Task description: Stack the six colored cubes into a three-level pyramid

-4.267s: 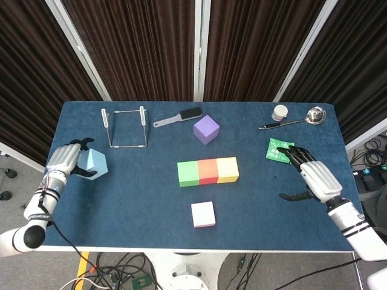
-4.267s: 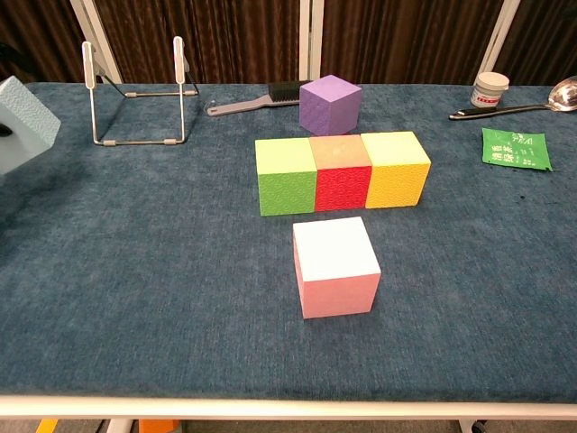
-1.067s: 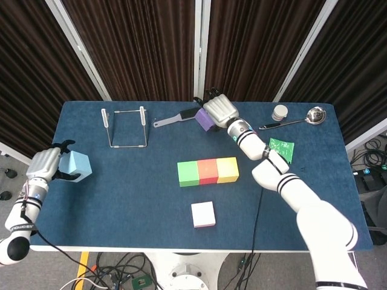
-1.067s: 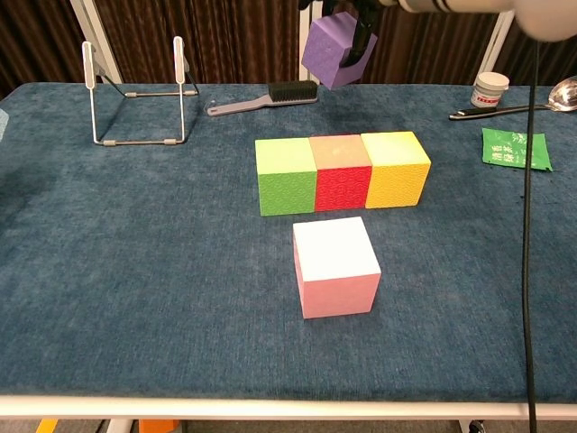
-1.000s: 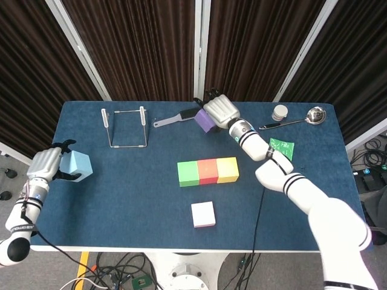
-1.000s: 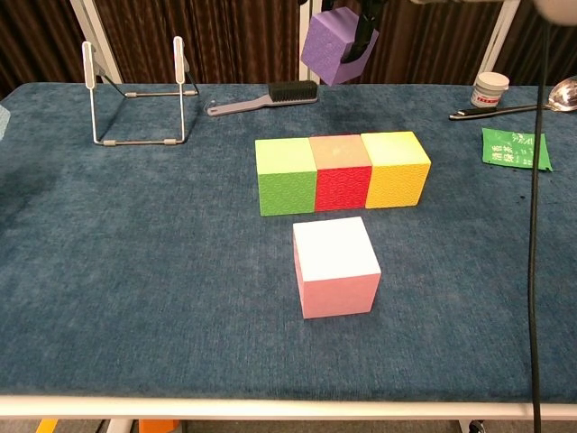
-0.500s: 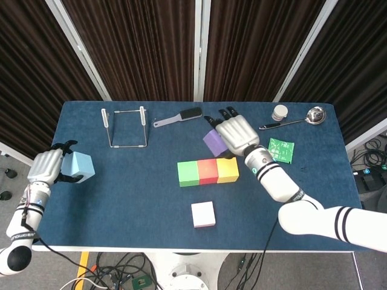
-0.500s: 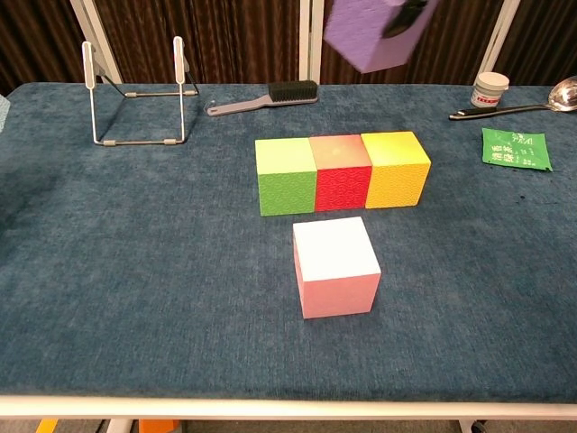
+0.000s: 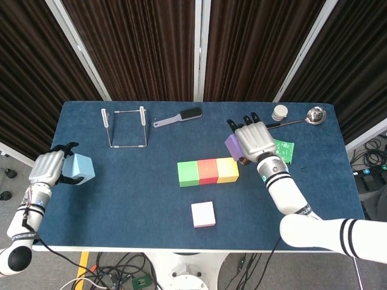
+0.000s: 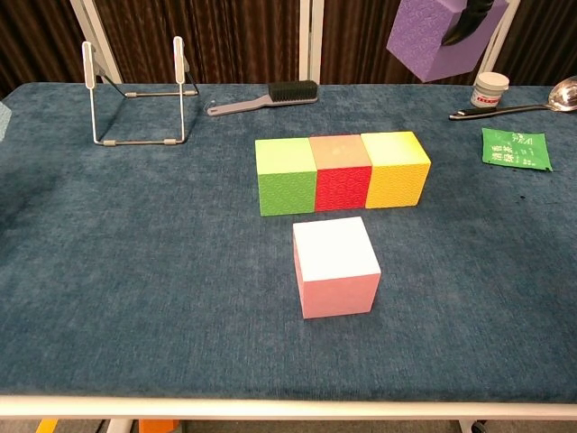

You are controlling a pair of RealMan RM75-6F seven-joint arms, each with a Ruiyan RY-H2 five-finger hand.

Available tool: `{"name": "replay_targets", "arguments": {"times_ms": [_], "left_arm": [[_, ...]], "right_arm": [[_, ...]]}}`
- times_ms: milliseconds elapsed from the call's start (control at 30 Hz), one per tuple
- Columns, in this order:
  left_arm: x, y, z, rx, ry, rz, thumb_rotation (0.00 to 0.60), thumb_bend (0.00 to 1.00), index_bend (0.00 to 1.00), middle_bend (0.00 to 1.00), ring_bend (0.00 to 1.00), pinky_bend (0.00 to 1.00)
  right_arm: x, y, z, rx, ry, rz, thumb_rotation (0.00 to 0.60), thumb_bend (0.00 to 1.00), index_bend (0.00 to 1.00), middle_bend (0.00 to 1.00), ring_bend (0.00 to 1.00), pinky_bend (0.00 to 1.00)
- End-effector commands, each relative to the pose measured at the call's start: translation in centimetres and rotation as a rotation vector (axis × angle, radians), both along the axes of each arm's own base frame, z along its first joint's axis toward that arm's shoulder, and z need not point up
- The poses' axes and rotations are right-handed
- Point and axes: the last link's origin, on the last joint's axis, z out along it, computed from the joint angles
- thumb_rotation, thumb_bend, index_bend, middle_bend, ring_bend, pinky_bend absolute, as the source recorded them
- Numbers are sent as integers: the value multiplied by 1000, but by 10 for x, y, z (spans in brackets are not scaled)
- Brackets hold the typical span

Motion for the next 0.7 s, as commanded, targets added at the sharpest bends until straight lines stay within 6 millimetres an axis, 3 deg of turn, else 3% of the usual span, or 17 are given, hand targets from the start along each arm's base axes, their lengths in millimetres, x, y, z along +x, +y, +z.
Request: {"name": "replay_targets", "arguments": {"times_ms": [33, 367, 700], "left_arm": [[-3, -1, 0, -4, 2, 8, 600, 206, 143, 462, 119, 210], [-5, -1, -2, -17, 15, -6, 600, 206, 143, 462, 119, 210], [-10, -3, -2, -23, 15, -5, 600, 206, 143, 463, 119, 209]], "right_arm": [[-3, -1, -9, 18, -18, -35, 600, 122, 0, 519, 88, 0], [14, 13, -12, 43, -14, -132, 600, 101, 0, 532, 104, 0], [26, 19, -34, 6, 11, -218, 600, 101, 0, 535, 105, 0]]}}
